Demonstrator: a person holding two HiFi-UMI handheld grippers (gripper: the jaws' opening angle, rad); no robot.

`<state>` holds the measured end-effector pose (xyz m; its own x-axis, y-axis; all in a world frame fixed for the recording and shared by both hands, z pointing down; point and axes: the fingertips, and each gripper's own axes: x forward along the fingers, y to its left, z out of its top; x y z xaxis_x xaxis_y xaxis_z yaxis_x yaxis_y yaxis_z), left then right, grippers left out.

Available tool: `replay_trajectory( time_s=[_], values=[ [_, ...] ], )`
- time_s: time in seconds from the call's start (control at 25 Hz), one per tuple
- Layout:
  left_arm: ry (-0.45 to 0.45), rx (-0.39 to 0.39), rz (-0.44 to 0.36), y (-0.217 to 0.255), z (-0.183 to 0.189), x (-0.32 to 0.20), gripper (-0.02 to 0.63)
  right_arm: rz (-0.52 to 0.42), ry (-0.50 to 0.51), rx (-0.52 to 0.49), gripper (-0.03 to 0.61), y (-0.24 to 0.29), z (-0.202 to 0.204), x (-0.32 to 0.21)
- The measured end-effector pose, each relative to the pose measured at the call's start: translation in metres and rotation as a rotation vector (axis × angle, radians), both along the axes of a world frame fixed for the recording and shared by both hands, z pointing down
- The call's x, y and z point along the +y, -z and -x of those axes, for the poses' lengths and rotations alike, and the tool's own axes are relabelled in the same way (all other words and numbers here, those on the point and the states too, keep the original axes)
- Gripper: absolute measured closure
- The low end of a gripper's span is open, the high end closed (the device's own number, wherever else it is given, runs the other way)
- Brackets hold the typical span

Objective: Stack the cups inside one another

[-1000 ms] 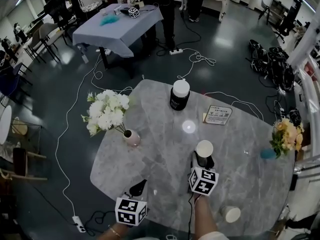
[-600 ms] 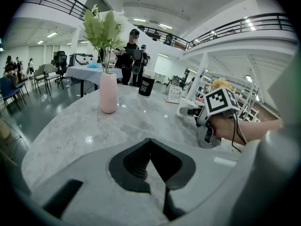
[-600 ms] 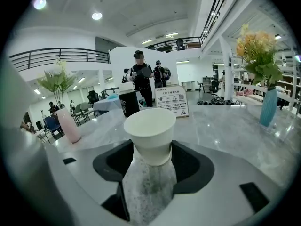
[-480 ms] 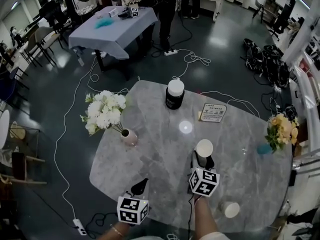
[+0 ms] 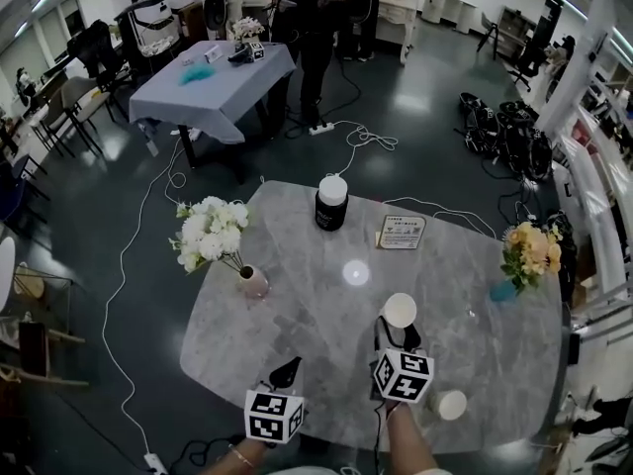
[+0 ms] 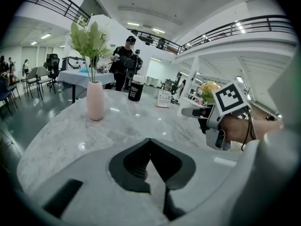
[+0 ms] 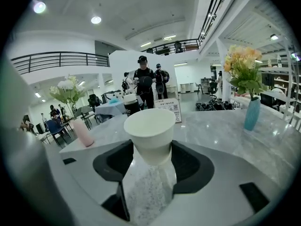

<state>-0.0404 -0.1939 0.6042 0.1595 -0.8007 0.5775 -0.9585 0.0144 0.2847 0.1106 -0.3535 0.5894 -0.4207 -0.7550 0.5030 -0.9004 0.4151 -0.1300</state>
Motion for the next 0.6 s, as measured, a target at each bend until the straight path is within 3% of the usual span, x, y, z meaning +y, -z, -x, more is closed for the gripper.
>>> replay_trajectory(
  time_s=[0.6],
  values=[
    [-0.105, 0.028, -0.101, 0.038, -0.059, 0.01, 0.618, -0.066, -0.057, 0.005, 0.342, 0.059, -0.066, 0.062]
  ],
)
